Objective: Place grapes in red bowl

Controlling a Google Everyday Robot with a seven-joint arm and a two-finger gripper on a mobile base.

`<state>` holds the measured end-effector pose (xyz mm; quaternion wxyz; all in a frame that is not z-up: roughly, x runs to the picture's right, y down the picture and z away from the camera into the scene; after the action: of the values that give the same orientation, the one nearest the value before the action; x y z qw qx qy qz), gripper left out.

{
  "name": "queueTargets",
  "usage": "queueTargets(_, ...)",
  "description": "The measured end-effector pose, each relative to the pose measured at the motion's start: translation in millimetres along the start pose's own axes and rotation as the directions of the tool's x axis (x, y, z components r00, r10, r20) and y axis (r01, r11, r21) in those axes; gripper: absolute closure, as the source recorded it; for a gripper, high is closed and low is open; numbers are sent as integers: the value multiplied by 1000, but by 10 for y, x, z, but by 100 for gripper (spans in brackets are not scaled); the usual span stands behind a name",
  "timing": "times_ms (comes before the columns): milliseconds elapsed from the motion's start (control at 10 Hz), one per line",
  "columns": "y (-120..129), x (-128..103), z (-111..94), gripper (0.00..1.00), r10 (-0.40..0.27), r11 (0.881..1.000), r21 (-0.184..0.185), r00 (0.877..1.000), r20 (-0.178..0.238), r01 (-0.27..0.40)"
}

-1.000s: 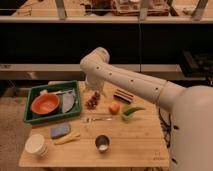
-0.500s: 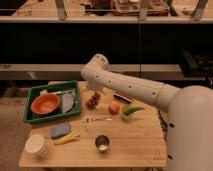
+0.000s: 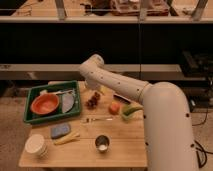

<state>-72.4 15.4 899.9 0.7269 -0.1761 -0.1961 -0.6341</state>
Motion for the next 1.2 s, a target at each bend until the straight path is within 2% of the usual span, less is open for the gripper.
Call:
queueTargets(200, 25, 17, 232, 23, 13, 1000, -8, 998, 63, -13)
queueTargets(500, 44, -38, 565, 23, 31, 999, -16, 991, 131, -29)
queueTargets(600, 76, -44, 620, 23, 40, 999, -18, 988, 146, -38)
queueTargets(700, 112, -47, 662, 27, 52, 999, -17, 985, 166, -50)
queueTargets(1000, 108, -48, 670, 54, 56, 998, -4, 980, 191, -56)
queueTargets(1200, 53, -66, 670, 77, 46, 999, 10, 978, 205, -49)
